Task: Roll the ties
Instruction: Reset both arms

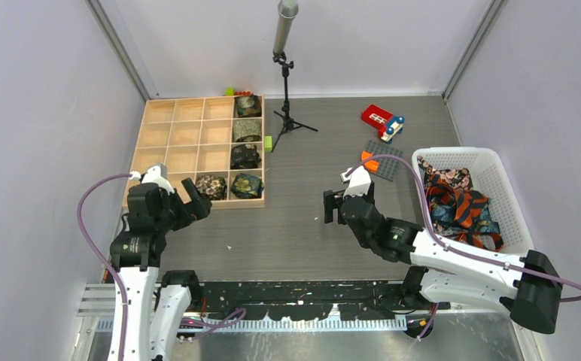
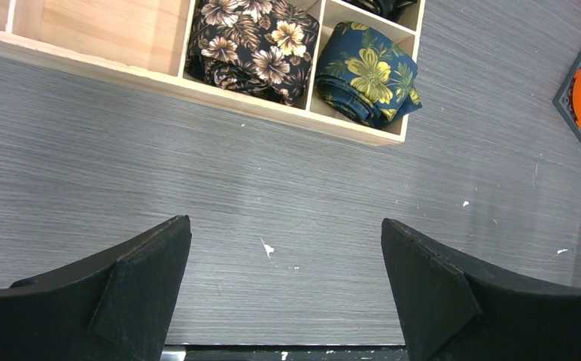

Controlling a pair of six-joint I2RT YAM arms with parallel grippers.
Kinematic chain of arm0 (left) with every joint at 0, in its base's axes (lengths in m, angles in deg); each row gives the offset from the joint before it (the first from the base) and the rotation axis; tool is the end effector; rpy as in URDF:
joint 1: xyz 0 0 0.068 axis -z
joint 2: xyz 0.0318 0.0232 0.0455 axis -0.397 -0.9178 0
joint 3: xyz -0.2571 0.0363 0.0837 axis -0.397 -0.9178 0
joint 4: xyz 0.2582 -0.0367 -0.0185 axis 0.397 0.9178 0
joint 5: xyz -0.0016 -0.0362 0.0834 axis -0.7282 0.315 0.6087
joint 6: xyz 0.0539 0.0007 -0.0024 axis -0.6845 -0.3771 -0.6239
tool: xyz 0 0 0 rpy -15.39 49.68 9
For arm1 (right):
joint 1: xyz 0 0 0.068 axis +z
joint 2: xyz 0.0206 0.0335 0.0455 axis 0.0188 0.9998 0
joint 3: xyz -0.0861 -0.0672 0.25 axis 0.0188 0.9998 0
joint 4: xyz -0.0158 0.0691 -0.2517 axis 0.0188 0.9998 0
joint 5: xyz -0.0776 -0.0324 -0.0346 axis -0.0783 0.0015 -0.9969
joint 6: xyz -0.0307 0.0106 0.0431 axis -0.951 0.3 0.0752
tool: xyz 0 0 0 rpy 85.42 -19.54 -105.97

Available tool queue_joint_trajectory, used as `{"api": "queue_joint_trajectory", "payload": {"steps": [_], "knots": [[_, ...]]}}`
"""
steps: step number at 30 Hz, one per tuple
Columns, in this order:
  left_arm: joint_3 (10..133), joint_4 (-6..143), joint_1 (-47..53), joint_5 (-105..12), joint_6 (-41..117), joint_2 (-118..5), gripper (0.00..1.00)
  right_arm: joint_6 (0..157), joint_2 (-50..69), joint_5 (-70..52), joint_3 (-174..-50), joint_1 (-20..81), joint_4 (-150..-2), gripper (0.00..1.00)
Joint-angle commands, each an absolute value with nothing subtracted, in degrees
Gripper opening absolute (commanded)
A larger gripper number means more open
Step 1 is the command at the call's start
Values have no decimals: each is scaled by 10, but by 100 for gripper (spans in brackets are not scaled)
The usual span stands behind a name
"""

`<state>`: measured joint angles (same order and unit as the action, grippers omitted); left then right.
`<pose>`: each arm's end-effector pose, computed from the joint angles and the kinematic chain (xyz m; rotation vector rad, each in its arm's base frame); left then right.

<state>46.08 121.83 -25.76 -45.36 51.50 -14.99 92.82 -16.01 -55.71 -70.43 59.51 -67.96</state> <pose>0.1108 0.0002 0.3055 -0.4732 2.2059 -0.3570 0.1279 0.1650 0.2468 -0.2407 1.9589 0.1822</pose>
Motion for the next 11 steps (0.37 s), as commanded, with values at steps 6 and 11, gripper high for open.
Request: {"api": "queue_joint_trajectory", "payload": {"steps": [6, 11], "knots": [[462, 1217, -260, -448, 522, -145, 100, 927, -192, -579, -689, 594, -734, 89], [462, 1218, -263, -451, 522, -146, 100, 934, -195, -571, -685, 581, -734, 90]]}}
